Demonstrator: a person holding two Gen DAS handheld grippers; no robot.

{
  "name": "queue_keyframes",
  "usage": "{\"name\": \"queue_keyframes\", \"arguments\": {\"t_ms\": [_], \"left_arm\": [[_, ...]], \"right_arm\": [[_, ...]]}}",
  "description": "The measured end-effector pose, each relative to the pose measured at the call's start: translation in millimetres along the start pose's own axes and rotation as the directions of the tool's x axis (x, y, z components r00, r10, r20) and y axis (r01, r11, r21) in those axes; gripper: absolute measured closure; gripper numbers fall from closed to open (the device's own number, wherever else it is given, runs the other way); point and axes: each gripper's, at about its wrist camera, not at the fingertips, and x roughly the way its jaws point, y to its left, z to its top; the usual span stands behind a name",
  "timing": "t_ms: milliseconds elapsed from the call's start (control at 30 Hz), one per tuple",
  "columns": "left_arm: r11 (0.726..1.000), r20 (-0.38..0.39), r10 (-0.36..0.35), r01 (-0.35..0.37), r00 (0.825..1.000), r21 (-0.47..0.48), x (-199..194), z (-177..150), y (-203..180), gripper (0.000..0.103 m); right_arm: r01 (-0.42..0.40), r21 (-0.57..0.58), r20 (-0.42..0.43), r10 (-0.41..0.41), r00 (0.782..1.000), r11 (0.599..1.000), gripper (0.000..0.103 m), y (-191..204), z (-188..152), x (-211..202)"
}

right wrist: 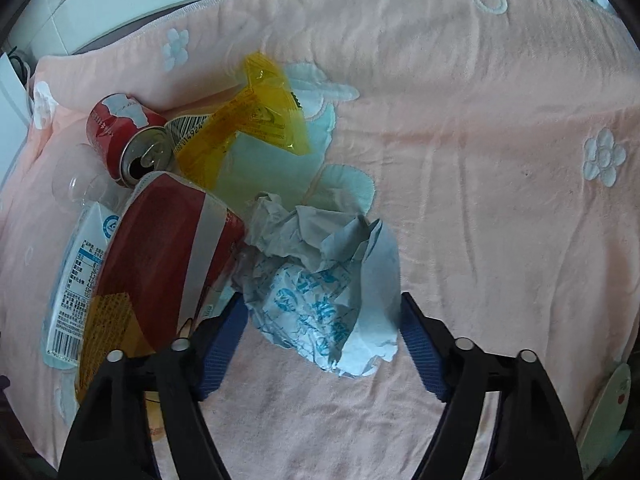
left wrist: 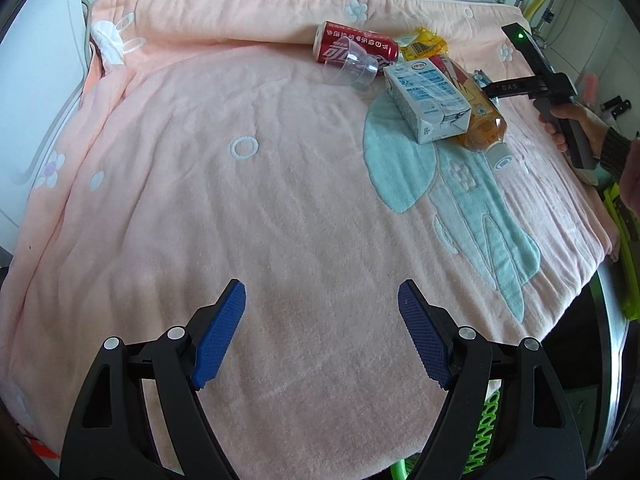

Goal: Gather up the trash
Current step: 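Grasp the crumpled paper with the right tool while the left tool grasps the white milk carton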

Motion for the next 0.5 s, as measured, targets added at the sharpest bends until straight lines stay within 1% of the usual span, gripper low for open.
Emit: {"name": "queue_keyframes", "arguments": {"t_ms": [33, 100, 133, 200, 333, 433, 500], "left_arm": [[1.000, 0.000, -0.007, 0.007, 1.000, 0.000, 0, 2, 0, 0.025], [1.000, 0.006, -0.018, 0.018, 1.000, 0.001, 0, 10, -2, 0.025], [1.000, 0.010, -0.022, 0.022, 1.000, 0.001, 0, 14, -3, 0.025], [0.999, 0.023, -0.039, 0.039, 0.999, -0.002, 2, 28, -7, 0.025], [0.997, 0.053, -0.074, 0.075, 0.996, -0.004, 6, 61, -19, 0.025], [0.994, 0.068, -0.107, 0.108, 0.992, -0.009, 13, 90, -30, 0.020], [0.991, 0.069, -0.128, 0.130, 0.989, -0.015, 20, 109, -41, 0.018]], "right_arm": [[0.001, 0.002, 0.003, -0.001, 1.000, 1.000, 0.040, 2, -2, 0], [-0.003, -0.002, 0.016, 0.003, 1.000, 1.000, 0.049, 5, -5, -3], [0.003, -0.001, 0.020, -0.003, 1.000, 1.000, 0.050, 6, -7, -5], [0.007, 0.003, 0.021, -0.007, 1.000, 1.000, 0.057, 8, -12, -11], [0.014, 0.026, 0.031, -0.015, 0.999, 1.000, 0.061, 7, -24, -24], [0.029, 0.045, 0.037, -0.031, 0.999, 0.999, 0.061, 11, -36, -37], [0.035, 0.060, 0.047, -0.038, 0.998, 0.998, 0.061, 11, -46, -48]]}}
